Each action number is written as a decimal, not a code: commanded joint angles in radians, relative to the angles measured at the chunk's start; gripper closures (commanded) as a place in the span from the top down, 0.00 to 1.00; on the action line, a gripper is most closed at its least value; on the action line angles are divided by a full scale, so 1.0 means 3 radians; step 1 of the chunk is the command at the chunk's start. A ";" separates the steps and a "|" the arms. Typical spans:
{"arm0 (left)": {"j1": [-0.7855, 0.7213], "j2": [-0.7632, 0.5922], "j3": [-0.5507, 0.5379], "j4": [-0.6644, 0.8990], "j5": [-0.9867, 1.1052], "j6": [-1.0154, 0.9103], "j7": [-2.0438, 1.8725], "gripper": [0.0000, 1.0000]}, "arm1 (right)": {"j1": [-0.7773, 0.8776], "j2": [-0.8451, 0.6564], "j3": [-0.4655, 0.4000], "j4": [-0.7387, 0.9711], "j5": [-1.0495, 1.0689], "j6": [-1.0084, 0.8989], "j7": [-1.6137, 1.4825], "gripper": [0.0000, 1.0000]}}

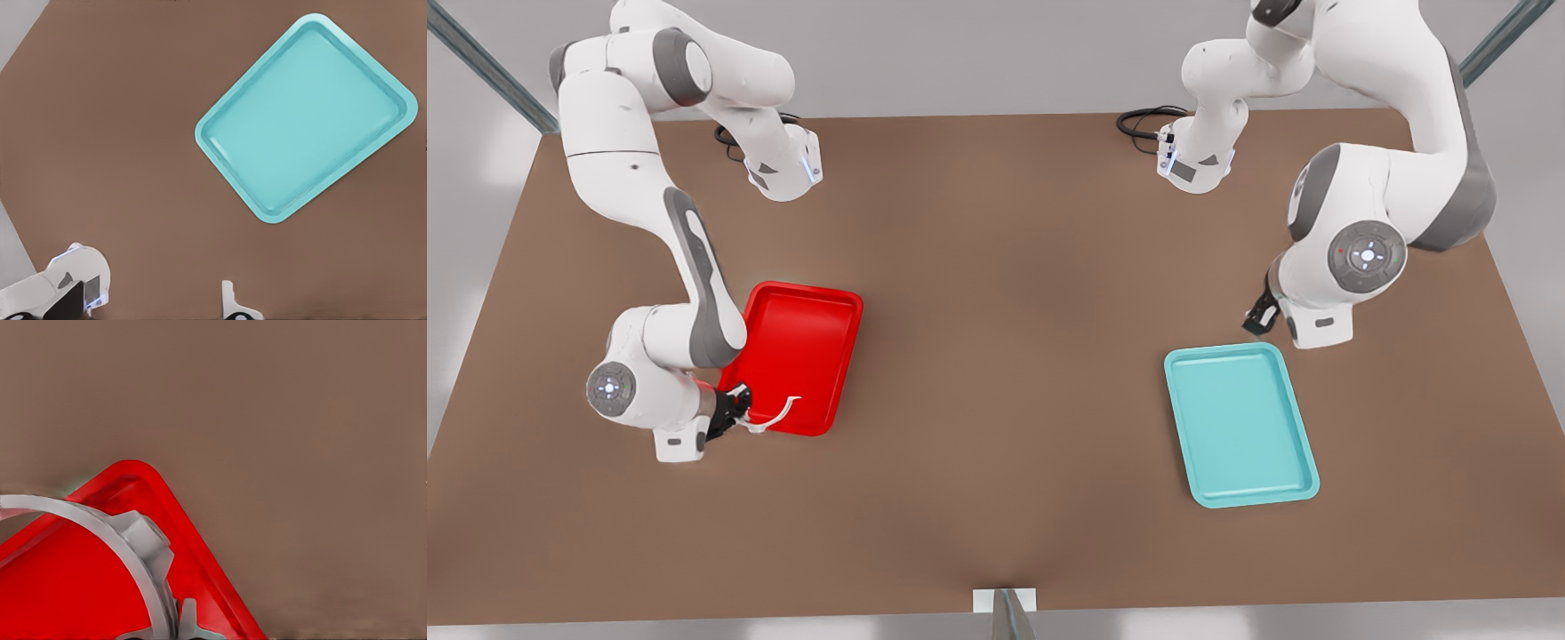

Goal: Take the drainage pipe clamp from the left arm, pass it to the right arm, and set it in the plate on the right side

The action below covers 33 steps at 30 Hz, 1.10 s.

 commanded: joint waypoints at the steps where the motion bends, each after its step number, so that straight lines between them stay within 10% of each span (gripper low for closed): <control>1: 0.0018 -0.0022 -0.0032 0.0022 -0.0014 -0.0189 0.3705 1.00 | -0.0032 -0.0091 -0.0003 -0.0234 -0.0279 0.0336 -0.0382 0.21; 13: 0.0054 -0.0027 -0.0052 0.0058 -0.0106 -0.0445 0.3690 1.00 | 0.0039 -0.0367 0.0048 -0.1129 -0.0121 0.0756 -0.0143 0.21; 14: 0.0054 -0.0022 -0.0052 0.0058 -0.0101 -0.0429 0.3690 1.00 | 0.0034 -0.0367 0.0048 -0.1129 -0.0116 0.0756 -0.0081 0.99; 21: 0.0121 -0.0027 -0.0072 0.0058 -0.0076 -0.0439 0.3695 1.00 | 0.0034 -0.0362 0.0043 -0.0925 -0.0121 0.0624 -0.0080 1.00; 25: 0.0131 -0.0027 -0.0042 0.0058 -0.0091 -0.0445 0.3710 1.00 | 0.0126 -0.0096 0.0028 0.0951 -0.0111 -0.2045 0.1361 1.00; 28: 0.0131 -0.0022 -0.0052 0.0058 -0.0091 -0.0439 0.3710 1.00 | 0.0121 -0.0009 -0.0146 0.1754 -0.0233 -0.2752 0.2783 1.00; 33: 0.0126 -0.0068 -0.0052 0.0058 -0.0065 -0.0465 0.3710 1.00 | 0.0111 -0.0770 -0.0018 0.1382 -0.0423 -0.2993 0.3126 1.00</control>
